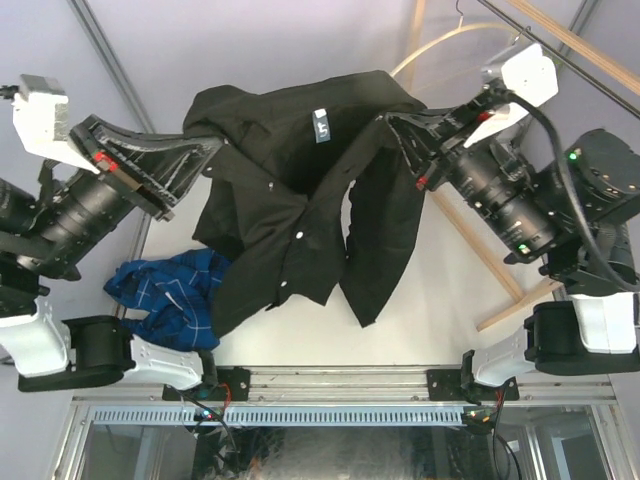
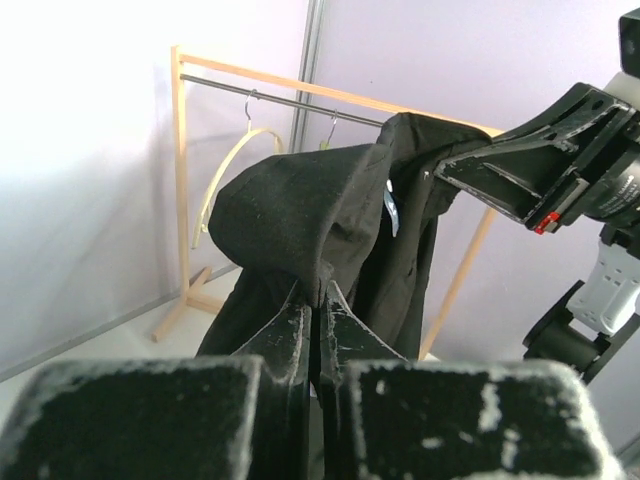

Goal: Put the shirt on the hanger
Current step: Adjust the shirt at the center of the board.

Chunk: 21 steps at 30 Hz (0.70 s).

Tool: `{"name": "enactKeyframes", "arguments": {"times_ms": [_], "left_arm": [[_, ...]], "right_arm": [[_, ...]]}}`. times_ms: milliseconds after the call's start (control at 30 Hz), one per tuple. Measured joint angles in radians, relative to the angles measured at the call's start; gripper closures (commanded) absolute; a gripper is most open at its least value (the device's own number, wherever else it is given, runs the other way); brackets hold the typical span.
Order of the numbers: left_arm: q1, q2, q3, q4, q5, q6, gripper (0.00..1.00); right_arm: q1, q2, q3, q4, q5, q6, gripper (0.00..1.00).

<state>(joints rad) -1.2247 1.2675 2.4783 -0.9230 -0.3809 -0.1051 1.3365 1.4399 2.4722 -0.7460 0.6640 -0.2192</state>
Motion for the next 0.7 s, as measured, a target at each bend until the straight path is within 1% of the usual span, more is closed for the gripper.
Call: {"name": "enactKeyframes", "arguments": {"times_ms": [67,133,267,433,533,633,667,700], "left_arm": [[-0.064,0.037,0.032,0.008,-0.071,0.039,1.00],[-0.095,0.075,0.038,0.022,-0.116,0.065,1.00],[-0.105,0.133,0.035,0.025,-0.161,0.092,1.00],[-0.105,0.173,0.006,0.021,-0.192,0.100,1.00],[-0.056,0.165,-0.023,0.018,-0.179,0.089,1.00],[0.057,0.116,-0.119,0.022,-0.131,0.055,1.00],[0.064,0.100,-0.151,0.016,-0.127,0.045,1.00],[0.115,0.086,-0.179,0.021,-0.113,0.038,1.00]], "right_arm": [[0.000,-0.033,-0.026,0.003,0.000,0.000,1.00],[-0.002,-0.065,-0.051,0.005,0.002,0.000,1.00],[-0.002,-0.120,-0.088,0.012,0.010,0.000,1.00],[-0.020,-0.132,-0.089,0.018,0.008,0.002,1.00],[-0.058,-0.121,-0.089,0.014,-0.015,0.022,1.00],[-0.121,-0.101,-0.092,-0.006,-0.068,0.063,1.00],[-0.146,-0.095,-0.098,-0.013,-0.093,0.080,1.00],[-0.175,-0.091,-0.110,-0.018,-0.122,0.099,1.00]]}}
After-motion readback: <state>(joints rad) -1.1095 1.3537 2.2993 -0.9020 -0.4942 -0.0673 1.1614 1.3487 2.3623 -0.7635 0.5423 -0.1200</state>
